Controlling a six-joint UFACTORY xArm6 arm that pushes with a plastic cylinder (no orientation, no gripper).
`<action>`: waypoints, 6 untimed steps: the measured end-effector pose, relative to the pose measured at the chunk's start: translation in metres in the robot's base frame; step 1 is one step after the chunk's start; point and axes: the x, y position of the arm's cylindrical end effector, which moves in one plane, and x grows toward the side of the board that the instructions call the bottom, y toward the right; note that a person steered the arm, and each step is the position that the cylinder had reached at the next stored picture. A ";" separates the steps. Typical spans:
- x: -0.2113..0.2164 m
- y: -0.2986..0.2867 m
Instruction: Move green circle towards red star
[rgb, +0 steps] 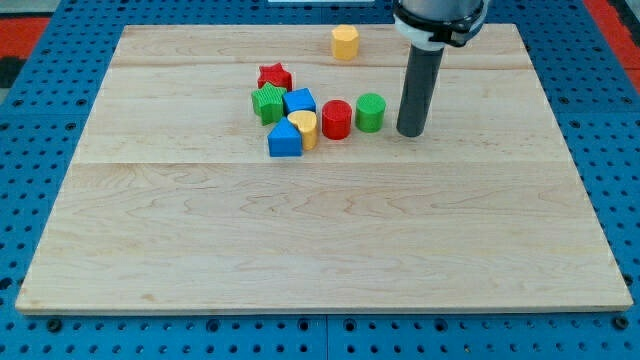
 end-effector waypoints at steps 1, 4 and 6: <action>-0.010 -0.021; -0.017 -0.062; -0.066 -0.054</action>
